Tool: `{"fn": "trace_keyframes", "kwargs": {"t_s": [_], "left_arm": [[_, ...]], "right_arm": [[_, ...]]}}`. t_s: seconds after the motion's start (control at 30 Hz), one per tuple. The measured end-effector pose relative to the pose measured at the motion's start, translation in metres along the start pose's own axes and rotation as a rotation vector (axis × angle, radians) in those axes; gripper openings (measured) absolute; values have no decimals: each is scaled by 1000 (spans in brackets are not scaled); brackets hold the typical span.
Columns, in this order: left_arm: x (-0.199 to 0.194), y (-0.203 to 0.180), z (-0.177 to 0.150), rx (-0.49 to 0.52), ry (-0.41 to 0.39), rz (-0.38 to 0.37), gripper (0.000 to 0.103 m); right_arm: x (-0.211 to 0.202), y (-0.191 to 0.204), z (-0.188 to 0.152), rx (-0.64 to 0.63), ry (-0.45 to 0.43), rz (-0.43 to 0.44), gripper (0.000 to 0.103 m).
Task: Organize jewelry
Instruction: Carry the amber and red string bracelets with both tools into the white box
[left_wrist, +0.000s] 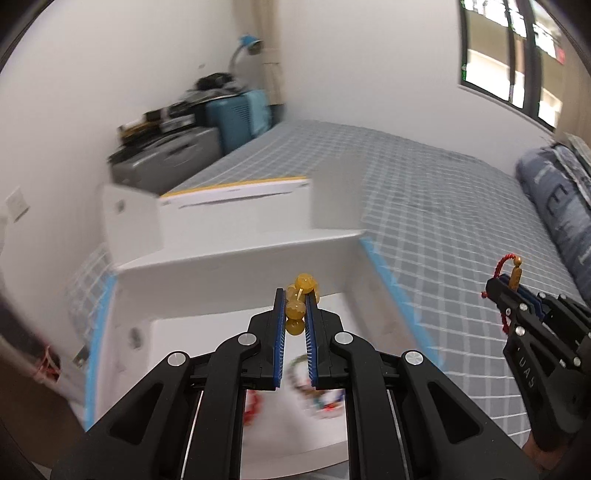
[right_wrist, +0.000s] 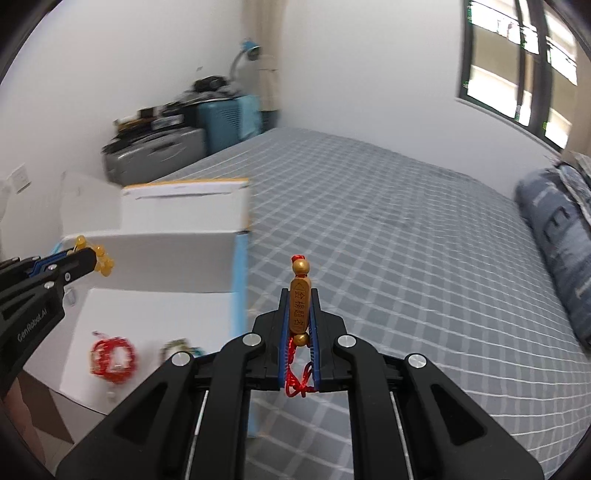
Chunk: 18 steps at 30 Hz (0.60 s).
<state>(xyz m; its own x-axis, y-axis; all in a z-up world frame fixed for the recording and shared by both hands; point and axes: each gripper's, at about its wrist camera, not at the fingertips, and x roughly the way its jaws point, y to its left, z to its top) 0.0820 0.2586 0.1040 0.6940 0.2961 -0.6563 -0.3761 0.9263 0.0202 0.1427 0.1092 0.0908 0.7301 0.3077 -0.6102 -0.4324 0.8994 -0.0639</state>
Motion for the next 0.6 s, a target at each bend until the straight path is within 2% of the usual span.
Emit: {"fn": "trace_keyframes", "kwargs": {"t_s": [0.1, 0.27, 0.6], "left_arm": [[1, 37, -10, -40, 20, 38, 9], [13, 77, -26, -83, 76, 70, 9], [46, 109, -45, -121, 182, 78, 9]], "right_arm": [[8, 38, -2, -36, 19, 35, 8], [26, 91, -8, -94, 64, 69, 8], [60, 128, -22, -134, 184, 87, 8]]}}
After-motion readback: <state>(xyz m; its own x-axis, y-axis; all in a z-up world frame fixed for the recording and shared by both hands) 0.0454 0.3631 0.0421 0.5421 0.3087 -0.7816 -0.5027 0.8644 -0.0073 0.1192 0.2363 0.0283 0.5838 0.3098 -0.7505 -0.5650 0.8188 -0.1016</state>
